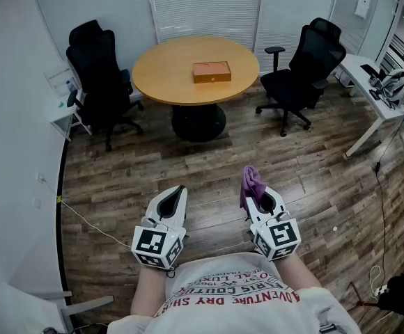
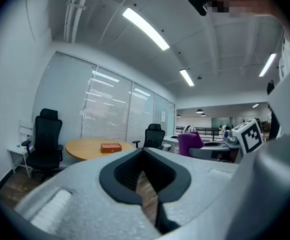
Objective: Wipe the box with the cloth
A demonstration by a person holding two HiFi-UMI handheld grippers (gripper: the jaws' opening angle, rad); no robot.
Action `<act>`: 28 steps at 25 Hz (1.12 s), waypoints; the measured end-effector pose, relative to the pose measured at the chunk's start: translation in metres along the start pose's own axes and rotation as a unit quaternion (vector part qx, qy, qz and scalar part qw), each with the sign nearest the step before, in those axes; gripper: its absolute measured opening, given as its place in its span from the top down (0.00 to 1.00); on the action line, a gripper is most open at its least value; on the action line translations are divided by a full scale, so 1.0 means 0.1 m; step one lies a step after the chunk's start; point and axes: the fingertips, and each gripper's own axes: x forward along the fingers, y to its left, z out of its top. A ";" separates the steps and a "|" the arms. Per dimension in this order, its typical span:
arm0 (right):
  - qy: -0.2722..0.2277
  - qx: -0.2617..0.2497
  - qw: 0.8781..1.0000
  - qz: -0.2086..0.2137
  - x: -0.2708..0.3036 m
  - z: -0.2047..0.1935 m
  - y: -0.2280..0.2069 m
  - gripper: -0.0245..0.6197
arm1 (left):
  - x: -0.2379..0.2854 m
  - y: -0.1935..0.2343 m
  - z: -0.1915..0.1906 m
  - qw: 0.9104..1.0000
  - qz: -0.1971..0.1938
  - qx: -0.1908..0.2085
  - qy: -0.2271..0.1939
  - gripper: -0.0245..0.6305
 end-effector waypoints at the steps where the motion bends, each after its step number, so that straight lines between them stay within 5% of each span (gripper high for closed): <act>1: 0.000 0.000 1.000 0.000 0.00 0.00 0.00 0.85 | 0.00 0.01 0.00 1.000 0.001 0.000 0.001 0.95; 28: 0.045 0.015 0.999 0.019 0.80 -0.27 -0.02 0.85 | 0.32 0.66 -0.32 0.999 0.027 -0.021 0.034 0.95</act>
